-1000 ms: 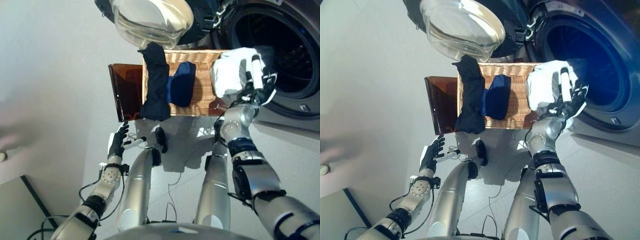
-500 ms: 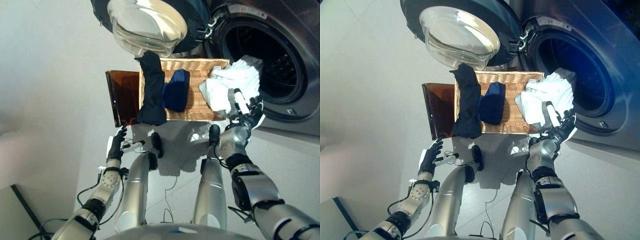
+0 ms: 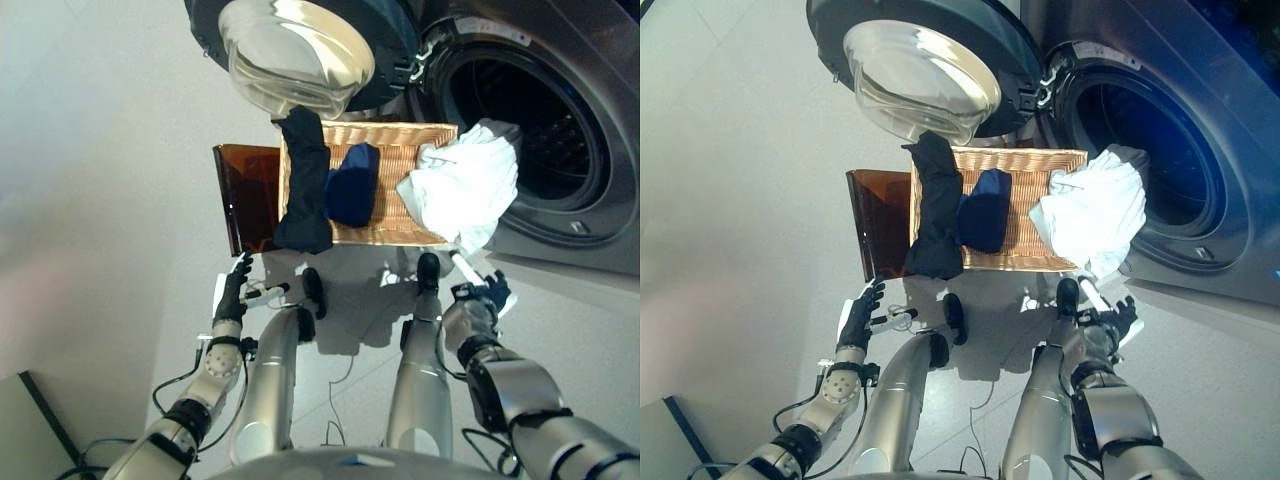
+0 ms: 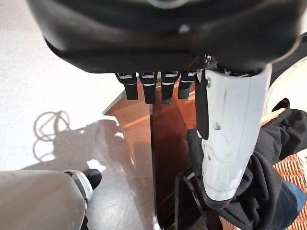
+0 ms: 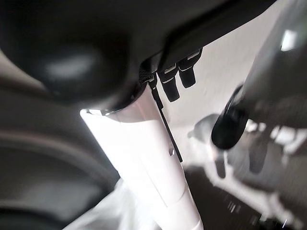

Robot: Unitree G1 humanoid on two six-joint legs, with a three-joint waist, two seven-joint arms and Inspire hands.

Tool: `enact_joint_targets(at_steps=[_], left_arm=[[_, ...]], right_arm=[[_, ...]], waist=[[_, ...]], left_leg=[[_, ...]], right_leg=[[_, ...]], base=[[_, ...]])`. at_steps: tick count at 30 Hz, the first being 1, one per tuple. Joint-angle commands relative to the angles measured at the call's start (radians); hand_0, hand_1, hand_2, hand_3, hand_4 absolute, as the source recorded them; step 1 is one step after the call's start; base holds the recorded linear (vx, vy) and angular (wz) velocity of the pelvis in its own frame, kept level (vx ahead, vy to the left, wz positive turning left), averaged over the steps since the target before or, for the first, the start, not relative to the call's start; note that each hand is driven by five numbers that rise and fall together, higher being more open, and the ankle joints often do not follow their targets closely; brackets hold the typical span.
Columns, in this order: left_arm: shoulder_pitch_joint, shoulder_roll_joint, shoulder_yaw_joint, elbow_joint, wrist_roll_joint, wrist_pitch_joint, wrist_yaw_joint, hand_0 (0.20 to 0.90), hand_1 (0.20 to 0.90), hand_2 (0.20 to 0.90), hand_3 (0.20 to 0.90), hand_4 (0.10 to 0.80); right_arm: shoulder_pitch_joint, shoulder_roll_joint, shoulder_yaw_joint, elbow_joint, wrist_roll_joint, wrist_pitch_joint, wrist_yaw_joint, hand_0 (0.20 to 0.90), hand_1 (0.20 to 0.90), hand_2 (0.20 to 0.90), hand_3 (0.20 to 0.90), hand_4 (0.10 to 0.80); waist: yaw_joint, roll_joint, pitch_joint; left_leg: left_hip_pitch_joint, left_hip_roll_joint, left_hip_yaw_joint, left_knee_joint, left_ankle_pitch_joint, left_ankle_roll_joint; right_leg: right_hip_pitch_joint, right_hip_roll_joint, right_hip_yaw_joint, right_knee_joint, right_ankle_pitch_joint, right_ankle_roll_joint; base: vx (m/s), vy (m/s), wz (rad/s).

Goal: Pick up the clothes and place them into the washing machine

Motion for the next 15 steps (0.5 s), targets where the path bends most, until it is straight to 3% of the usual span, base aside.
enact_joint_targets(at_steps=[1, 5, 6, 8, 9, 10, 15], left_arm=[[0.034, 0.073, 0.004, -0.062, 0.004, -0.034, 0.016, 0.9, 0.9, 0.9, 0.9, 0.8], [0.042, 0.083, 0.003, -0.078, -0.005, -0.028, -0.012, 0.9, 0.9, 0.9, 0.9, 0.8], [0.043, 0.083, 0.003, -0.077, -0.005, -0.028, -0.013, 0.9, 0.9, 0.9, 0.9, 0.8], [0.046, 0.088, 0.008, -0.089, -0.018, -0.027, -0.023, 0.9, 0.9, 0.9, 0.9, 0.8], [0.046, 0.088, 0.007, -0.089, -0.018, -0.027, -0.024, 0.9, 0.9, 0.9, 0.9, 0.8], [0.046, 0.088, 0.009, -0.087, -0.022, -0.027, -0.025, 0.9, 0.9, 0.9, 0.9, 0.8], [0.046, 0.091, 0.027, -0.096, -0.037, -0.029, -0.02, 0.9, 0.9, 0.9, 0.9, 0.8]], right_arm=[[-0.013, -0.1, 0.028, -0.03, -0.08, -0.002, -0.013, 0.9, 0.9, 0.9, 0.9, 0.8], [-0.062, -0.127, 0.089, -0.045, -0.136, 0.022, 0.012, 0.9, 0.9, 0.9, 0.9, 0.8], [-0.062, -0.127, 0.089, -0.044, -0.136, 0.022, 0.012, 0.9, 0.9, 0.9, 0.9, 0.8], [-0.112, -0.141, 0.115, -0.073, -0.149, 0.019, 0.01, 0.9, 0.9, 0.9, 0.9, 0.8], [-0.111, -0.141, 0.115, -0.072, -0.149, 0.019, 0.009, 0.9, 0.9, 0.9, 0.9, 0.8], [-0.134, -0.145, 0.125, -0.087, -0.155, 0.016, 0.004, 0.9, 0.9, 0.9, 0.9, 0.8], [-0.197, -0.159, 0.15, -0.188, -0.157, -0.011, -0.022, 0.9, 0.9, 0.9, 0.9, 0.8]], waist=[[0.03, 0.04, 0.009], [0.036, 0.039, 0.012], [0.037, 0.04, 0.011], [0.041, 0.04, 0.017], [0.043, 0.041, 0.016], [0.042, 0.041, 0.019], [0.04, 0.034, 0.03]], left_leg=[[0.064, 0.037, -0.036, -0.165, 0.075, -0.121], [0.062, 0.036, -0.04, -0.169, 0.081, -0.121], [0.075, 0.037, -0.044, -0.165, 0.056, -0.128], [0.06, 0.034, -0.042, -0.175, 0.088, -0.122], [0.074, 0.035, -0.046, -0.172, 0.063, -0.129], [0.061, 0.034, -0.043, -0.179, 0.091, -0.122], [0.06, 0.034, -0.046, -0.19, 0.102, -0.122]], right_leg=[[0.069, 0.011, -0.003, 0.065, -0.133, -0.068], [0.064, 0.013, -0.003, 0.072, -0.135, -0.07], [0.078, 0.013, -0.005, 0.075, -0.157, -0.067], [0.062, 0.015, -0.005, 0.074, -0.135, -0.071], [0.076, 0.015, -0.007, 0.077, -0.158, -0.068], [0.062, 0.016, -0.005, 0.075, -0.136, -0.07], [0.058, 0.02, -0.007, 0.078, -0.133, -0.074]], base=[[0.0, 0.0, 0.0], [0.022, -0.005, 0.0], [0.0, 0.0, 0.0], [-0.001, -0.007, 0.02], [-0.001, -0.013, 0.05], [-0.004, -0.009, 0.06], [-0.026, -0.013, 0.06]])
